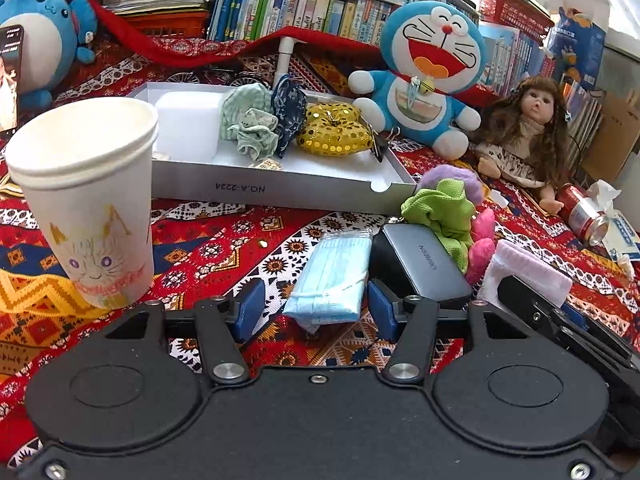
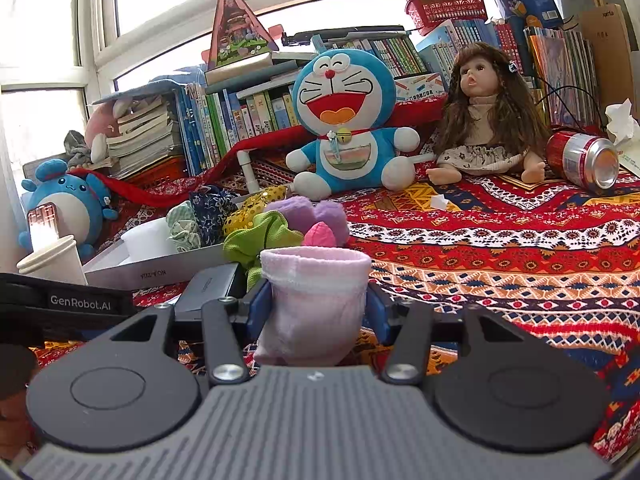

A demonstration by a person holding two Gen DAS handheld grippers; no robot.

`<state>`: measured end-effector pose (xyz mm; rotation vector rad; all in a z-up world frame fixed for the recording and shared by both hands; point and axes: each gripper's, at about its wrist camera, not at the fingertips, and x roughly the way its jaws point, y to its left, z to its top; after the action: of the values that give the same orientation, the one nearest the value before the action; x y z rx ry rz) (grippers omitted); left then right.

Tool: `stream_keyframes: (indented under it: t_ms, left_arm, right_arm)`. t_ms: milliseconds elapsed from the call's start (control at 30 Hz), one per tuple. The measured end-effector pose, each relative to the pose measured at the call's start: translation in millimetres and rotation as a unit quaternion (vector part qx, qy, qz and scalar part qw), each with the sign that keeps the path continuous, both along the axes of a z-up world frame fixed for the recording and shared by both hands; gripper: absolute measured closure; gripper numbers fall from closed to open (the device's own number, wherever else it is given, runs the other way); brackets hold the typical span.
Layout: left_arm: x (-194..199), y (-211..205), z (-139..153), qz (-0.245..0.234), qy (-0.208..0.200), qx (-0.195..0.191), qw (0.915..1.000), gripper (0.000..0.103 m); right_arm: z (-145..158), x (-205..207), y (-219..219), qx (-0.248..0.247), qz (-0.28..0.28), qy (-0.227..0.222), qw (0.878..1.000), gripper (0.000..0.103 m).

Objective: Organize soft objects
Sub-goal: 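Lift the blue mask packet with the left gripper while the right gripper lifts the pink sock, then lower the mask packet into the tray while the right gripper lowers the pink sock beside it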

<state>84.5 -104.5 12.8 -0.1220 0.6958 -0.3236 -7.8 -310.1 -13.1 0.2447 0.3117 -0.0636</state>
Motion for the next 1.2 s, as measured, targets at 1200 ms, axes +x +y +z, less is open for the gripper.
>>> stream_keyframes:
  t_ms: [1200]
  left_arm:
    - [-13,33,88,0.006,-0.094,-0.011,0.9955,0.068]
  right_arm:
    - [62,19,18,-0.009,0.044,-0.066,0.997,0.062]
